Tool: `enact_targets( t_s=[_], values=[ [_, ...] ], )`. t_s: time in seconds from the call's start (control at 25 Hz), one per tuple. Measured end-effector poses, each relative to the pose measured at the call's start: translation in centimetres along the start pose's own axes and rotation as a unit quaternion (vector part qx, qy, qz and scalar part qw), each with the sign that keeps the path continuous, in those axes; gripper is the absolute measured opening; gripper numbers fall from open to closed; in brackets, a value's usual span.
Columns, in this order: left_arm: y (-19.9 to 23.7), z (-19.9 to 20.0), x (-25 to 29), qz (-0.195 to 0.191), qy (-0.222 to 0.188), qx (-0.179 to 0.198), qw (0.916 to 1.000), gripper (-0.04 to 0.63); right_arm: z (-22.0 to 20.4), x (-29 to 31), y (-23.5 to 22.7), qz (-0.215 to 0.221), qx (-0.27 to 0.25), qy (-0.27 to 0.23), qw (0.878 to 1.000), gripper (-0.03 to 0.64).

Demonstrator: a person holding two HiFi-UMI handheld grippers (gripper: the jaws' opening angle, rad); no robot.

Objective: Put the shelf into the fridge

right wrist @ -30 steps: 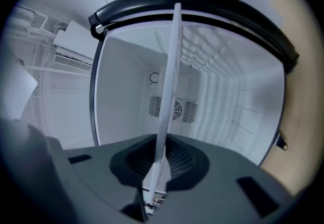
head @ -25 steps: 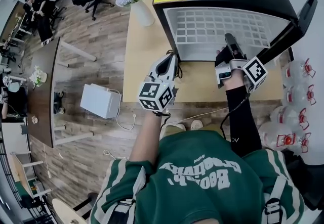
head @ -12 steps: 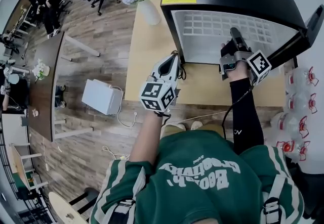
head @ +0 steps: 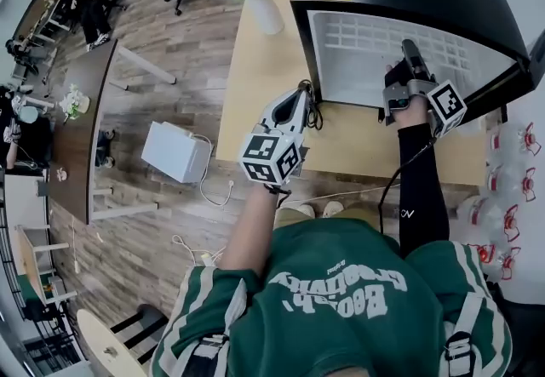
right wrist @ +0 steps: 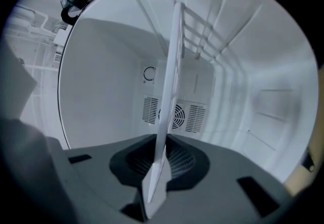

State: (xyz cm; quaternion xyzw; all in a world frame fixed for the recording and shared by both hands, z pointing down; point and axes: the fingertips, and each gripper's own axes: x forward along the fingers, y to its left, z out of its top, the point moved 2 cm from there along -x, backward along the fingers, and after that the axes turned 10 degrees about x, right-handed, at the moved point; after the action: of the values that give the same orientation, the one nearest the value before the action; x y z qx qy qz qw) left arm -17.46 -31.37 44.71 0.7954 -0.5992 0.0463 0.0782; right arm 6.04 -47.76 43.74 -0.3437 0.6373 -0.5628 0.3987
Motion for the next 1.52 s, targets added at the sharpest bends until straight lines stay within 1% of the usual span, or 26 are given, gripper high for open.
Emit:
enact_targets(
  t_s=[0.2, 0.24, 0.32, 0.4, 0.52, 0.68, 0.76, 0.84, 1.0, 1.12, 1.2, 1.28, 1.4, 1.52],
  values=[
    [-0.3, 0.5, -0.1, 0.004, -0.004, 0.002, 1.0000, 0.000, 0.0, 0.1, 0.0, 0.002, -0.011, 0.006, 1.000, 0.061],
    [-0.3, 0.6, -0.1, 0.005, -0.003, 0.006, 1.0000, 0.000, -0.1, 0.1, 0.0, -0.003, -0.015, 0.007, 1.000, 0.063],
    [-0.4, 0.7, 0.0, 0.014, 0.007, 0.030, 0.9994, 0.000, -0.1, -0.1, 0.0, -0.014, -0.025, 0.010, 1.000, 0.067],
    [-0.5, 0.8, 0.1, 0.024, 0.017, 0.057, 0.9980, 0.000, -0.2, -0.2, 0.1, -0.008, -0.027, 0.012, 1.000, 0.072],
    [-0.8, 1.2, -0.1, 0.024, 0.013, 0.062, 0.9977, 0.000, -0.4, -0.9, 0.3, 0.000, -0.027, 0.011, 1.000, 0.075],
    [-0.8, 2.0, 0.0, 0.027, 0.013, 0.070, 0.9971, 0.000, -0.8, -1.8, 0.7, -0.001, -0.037, 0.015, 0.999, 0.069],
    [-1.4, 1.9, 0.0, 0.024, 0.011, 0.072, 0.9971, 0.000, -1.1, -2.7, 0.5, -0.009, -0.054, 0.023, 0.998, 0.069],
    [-2.4, 1.9, 0.1, 0.017, 0.010, 0.077, 0.9968, 0.000, -1.3, -3.7, 0.4, -0.021, -0.082, 0.032, 0.996, 0.069],
    [-4.2, 2.5, 0.6, 0.005, 0.003, 0.092, 0.9957, 0.000, -1.3, -5.2, 1.0, -0.031, -0.144, 0.047, 0.988, 0.071],
    [-5.4, 3.1, 0.9, -0.002, -0.001, 0.100, 0.9950, 0.000, -1.2, -6.4, 1.9, -0.037, -0.216, 0.062, 0.974, 0.074],
    [-6.3, 3.5, 1.1, -0.007, -0.005, 0.104, 0.9945, 0.000, -1.2, -7.4, 2.5, -0.042, -0.275, 0.072, 0.958, 0.080],
    [-7.1, 3.9, 1.3, -0.012, -0.010, 0.108, 0.9940, 0.000, -1.2, -8.2, 3.2, -0.048, -0.336, 0.082, 0.937, 0.088],
    [-8.1, 4.6, 1.5, -0.017, -0.017, 0.112, 0.9934, 0.000, -1.3, -9.3, 4.3, -0.052, -0.422, 0.094, 0.900, 0.101],
    [-9.2, 5.2, 1.7, -0.023, -0.024, 0.114, 0.9929, 0.000, -1.5, -10.5, 5.3, -0.053, -0.487, 0.100, 0.866, 0.110]
  ],
)
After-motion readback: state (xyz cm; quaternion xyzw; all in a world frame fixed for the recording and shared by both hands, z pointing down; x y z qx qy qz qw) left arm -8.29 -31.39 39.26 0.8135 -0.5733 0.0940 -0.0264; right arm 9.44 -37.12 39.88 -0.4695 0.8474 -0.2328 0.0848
